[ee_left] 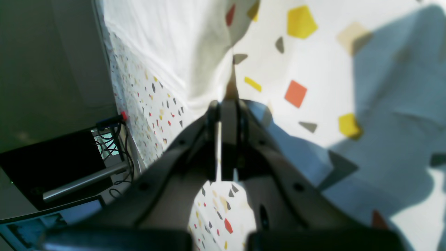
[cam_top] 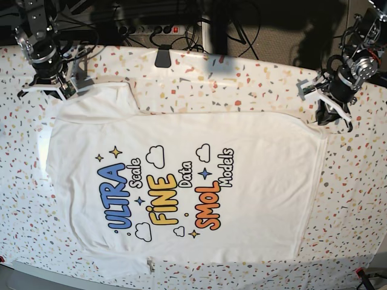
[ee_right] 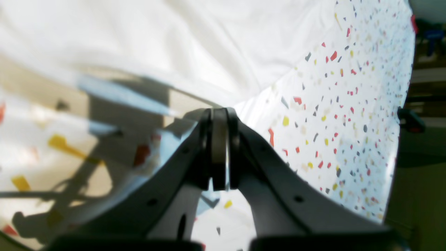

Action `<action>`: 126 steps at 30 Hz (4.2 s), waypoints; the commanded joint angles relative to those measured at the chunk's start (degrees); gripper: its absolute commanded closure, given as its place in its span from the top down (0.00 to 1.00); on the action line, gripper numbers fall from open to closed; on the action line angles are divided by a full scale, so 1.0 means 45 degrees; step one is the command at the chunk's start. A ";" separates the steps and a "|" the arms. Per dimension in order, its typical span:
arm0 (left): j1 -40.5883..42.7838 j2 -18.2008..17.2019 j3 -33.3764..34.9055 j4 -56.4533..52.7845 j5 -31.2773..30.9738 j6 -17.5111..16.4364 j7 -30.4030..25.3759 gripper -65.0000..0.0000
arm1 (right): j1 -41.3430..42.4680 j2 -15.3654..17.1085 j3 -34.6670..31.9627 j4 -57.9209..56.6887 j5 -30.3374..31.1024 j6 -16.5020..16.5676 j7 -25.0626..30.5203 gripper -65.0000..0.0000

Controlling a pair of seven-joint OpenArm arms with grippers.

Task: Fold the T-shirt properly
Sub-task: 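Close both grippers on the shirt edge, then lift the gripped edge with both grippers and pull it over the shirt, then hold with the left gripper while the right gripper carries its corner across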

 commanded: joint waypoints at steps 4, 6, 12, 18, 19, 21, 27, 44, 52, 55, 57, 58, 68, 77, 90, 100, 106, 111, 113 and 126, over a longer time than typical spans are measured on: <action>-0.1166 0.0539 -0.0170 0.0146 -0.0481 0.1117 0.0024 0.00 | 0.0418 0.0219 0.0097 0.0214 0.0102 -0.0204 0.0039 0.00; -0.1307 0.0627 -0.0170 0.0141 -0.0481 0.1117 0.0107 0.00 | 0.0690 0.0214 0.0097 0.0214 0.0209 -0.0204 -0.0053 0.00; -0.2161 0.1112 -0.0170 0.0141 -0.1020 0.1107 0.0393 0.00 | 0.1821 0.0209 0.0097 0.0209 0.1375 -0.0194 -0.0457 0.00; -0.3172 0.1763 -0.0170 0.0141 -0.2861 0.1103 0.0942 0.00 | 0.2565 0.0204 0.0097 0.0204 0.1438 -0.0194 -0.0559 0.00; -0.3347 0.1885 -0.0170 0.0136 -0.2963 0.1098 0.1273 0.00 | 0.2652 0.0204 0.0097 0.0204 0.1443 -0.0194 -0.0563 0.00; -0.3759 0.2166 -0.0170 0.0136 -0.2973 0.1098 0.1734 0.00 | 0.2667 0.0209 0.0102 0.0204 0.1428 -0.0199 -0.0568 0.00; -0.4503 0.2579 -0.0165 0.0102 -0.2725 -0.1413 0.2375 0.00 | 0.2846 0.0204 0.0097 0.0151 0.1807 -0.0194 -0.0709 0.00; -0.4231 0.0831 -0.0160 0.1817 -0.3050 -0.2171 0.4867 0.00 | 0.2744 0.0204 0.0097 0.0146 0.1666 -0.0194 -0.1117 0.00; -0.2579 0.0423 -0.0160 0.1812 -0.3240 -0.2662 0.4148 0.00 | 0.2778 0.0204 0.0097 0.0146 0.1661 -0.0194 -0.1083 0.00; -0.1996 0.0423 -0.0160 0.1812 -0.3235 -0.2671 0.3939 0.00 | 0.2778 0.0209 0.0097 0.0146 0.1661 -0.0194 -0.1078 0.00; -0.1802 0.0423 -0.0160 0.1812 -0.3235 -0.2667 0.3900 0.00 | 0.2778 0.0204 0.0097 0.0146 0.1661 -0.0194 -0.1073 0.00; -0.1778 0.0423 -0.0160 0.1817 -0.3235 -0.2662 0.3895 0.00 | 0.2778 0.0204 0.0097 0.0146 0.1661 -0.0194 -0.1069 0.00; -0.1841 0.0418 -0.0160 0.1817 -0.3002 -0.2657 0.3895 0.00 | 0.2778 0.0204 0.0097 0.0146 0.1666 -0.0194 -0.0933 0.00; -0.3026 0.0427 -0.0160 0.1812 -0.3050 -0.2642 0.3910 0.00 | 0.3104 0.0199 0.0097 0.0136 0.1972 -0.0194 -0.0908 0.00; -0.4274 0.1015 -0.0160 0.1705 -0.4192 -0.2671 0.4007 0.00 | 0.5027 -0.0617 0.0097 -0.1073 0.2424 -0.0199 -0.0991 0.00; -0.5620 0.2064 -0.0160 -0.0389 -0.4595 -0.2633 0.3764 0.00 | 0.6907 -0.0607 0.0097 -0.3041 0.2584 -0.0194 -0.0952 0.00; -0.6863 0.2914 -0.0160 -0.2113 -0.4726 -0.2633 0.3551 0.00 | 0.8160 -0.0607 0.0092 -0.3891 0.3419 -0.0160 -0.1001 0.00; -0.7732 0.3424 -0.0160 -0.3439 -0.4716 -0.2628 0.3279 0.00 | 0.9204 -0.0612 0.0092 -0.5275 0.3424 0.0296 -0.0971 0.00; -0.7975 0.3546 -0.0160 -0.3959 -0.4711 -0.2628 0.3016 0.00 | 0.9617 -0.0612 0.0049 -0.5848 0.3424 0.0631 -0.0986 0.00; -0.8170 0.3599 -0.0160 -0.4702 -0.4731 -0.2623 0.2934 0.00 | 1.0040 -0.0563 -0.1452 -0.5688 0.3381 0.5234 -0.1933 0.00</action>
